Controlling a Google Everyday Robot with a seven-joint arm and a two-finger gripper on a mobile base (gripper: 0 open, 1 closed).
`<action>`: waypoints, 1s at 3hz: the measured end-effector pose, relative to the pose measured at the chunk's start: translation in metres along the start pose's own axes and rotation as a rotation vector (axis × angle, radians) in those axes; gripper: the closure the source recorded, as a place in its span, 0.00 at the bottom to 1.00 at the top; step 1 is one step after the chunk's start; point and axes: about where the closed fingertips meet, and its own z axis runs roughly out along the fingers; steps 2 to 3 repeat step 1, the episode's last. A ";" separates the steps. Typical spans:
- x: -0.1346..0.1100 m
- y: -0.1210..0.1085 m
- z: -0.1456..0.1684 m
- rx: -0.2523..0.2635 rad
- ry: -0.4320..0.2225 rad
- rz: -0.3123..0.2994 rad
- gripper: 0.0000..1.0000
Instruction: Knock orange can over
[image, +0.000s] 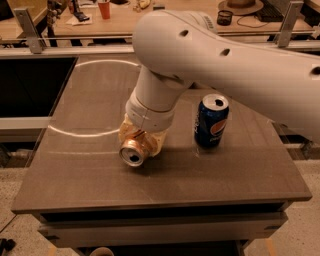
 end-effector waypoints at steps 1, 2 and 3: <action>-0.001 0.000 -0.002 0.003 0.003 0.000 0.83; -0.001 0.000 -0.002 0.003 0.003 0.000 0.83; -0.001 0.000 -0.002 0.003 0.003 0.000 0.83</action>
Offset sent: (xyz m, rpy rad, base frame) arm 0.0000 0.0000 0.0000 0.0000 0.0000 0.0000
